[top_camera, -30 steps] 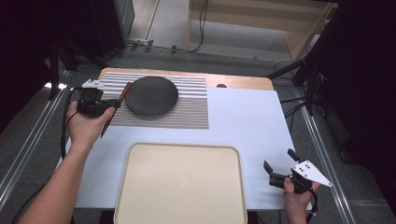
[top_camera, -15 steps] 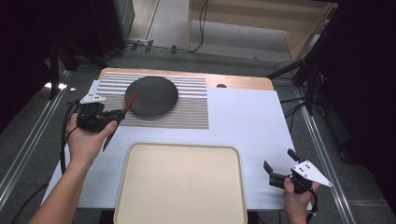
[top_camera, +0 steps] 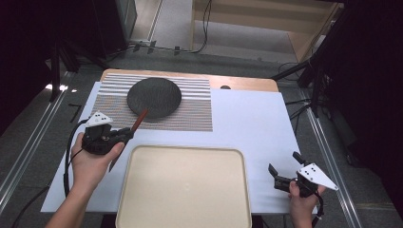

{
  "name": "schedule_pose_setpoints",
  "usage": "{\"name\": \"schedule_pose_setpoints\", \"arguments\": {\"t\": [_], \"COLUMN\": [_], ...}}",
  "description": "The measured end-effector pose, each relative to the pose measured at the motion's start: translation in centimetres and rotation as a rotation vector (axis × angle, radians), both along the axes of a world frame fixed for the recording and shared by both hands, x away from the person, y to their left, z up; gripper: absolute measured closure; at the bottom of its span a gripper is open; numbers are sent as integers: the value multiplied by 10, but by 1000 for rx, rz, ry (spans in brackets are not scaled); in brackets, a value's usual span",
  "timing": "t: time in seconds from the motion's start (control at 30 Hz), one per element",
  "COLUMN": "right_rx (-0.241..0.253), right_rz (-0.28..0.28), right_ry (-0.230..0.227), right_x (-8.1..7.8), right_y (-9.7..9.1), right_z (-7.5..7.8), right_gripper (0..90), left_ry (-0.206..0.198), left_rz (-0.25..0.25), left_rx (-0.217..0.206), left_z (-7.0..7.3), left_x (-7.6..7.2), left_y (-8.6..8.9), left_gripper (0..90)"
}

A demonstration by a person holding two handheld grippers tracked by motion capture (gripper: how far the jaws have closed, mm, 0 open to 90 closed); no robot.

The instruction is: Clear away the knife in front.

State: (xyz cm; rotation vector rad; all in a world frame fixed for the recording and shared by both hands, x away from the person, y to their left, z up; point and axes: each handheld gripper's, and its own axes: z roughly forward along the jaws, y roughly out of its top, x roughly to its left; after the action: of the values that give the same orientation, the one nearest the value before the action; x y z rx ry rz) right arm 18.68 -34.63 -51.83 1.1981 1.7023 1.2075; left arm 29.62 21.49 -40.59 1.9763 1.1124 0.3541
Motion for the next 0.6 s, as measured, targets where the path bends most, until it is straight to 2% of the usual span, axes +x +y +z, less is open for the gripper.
{"name": "schedule_pose_setpoints", "arguments": {"t": [0.03, 0.07, 0.2, 0.33, 0.6], "right_rx": [-1, 0, 0, 5, 7], "right_rz": [1, 1, 2, -1, 1], "right_ry": [-2, -2, -3, 0, -3], "right_x": [0, 0, 0, 0, 0], "right_y": [0, 0, 0, 0, -1], "right_z": [0, 0, 0, 0, 0], "right_gripper": [0, 0, 0, 0, 0], "left_ry": [0, 8, 14, 26, 43], "left_rz": [0, -7, -13, -24, -42], "left_rx": [0, -12, -9, -30, -30], "left_z": [0, -2, -8, -13, -25], "left_x": [0, -6, -19, -31, -51], "left_y": [0, -1, -6, -10, -21], "left_gripper": [772, 772, 772, 772, 772]}}
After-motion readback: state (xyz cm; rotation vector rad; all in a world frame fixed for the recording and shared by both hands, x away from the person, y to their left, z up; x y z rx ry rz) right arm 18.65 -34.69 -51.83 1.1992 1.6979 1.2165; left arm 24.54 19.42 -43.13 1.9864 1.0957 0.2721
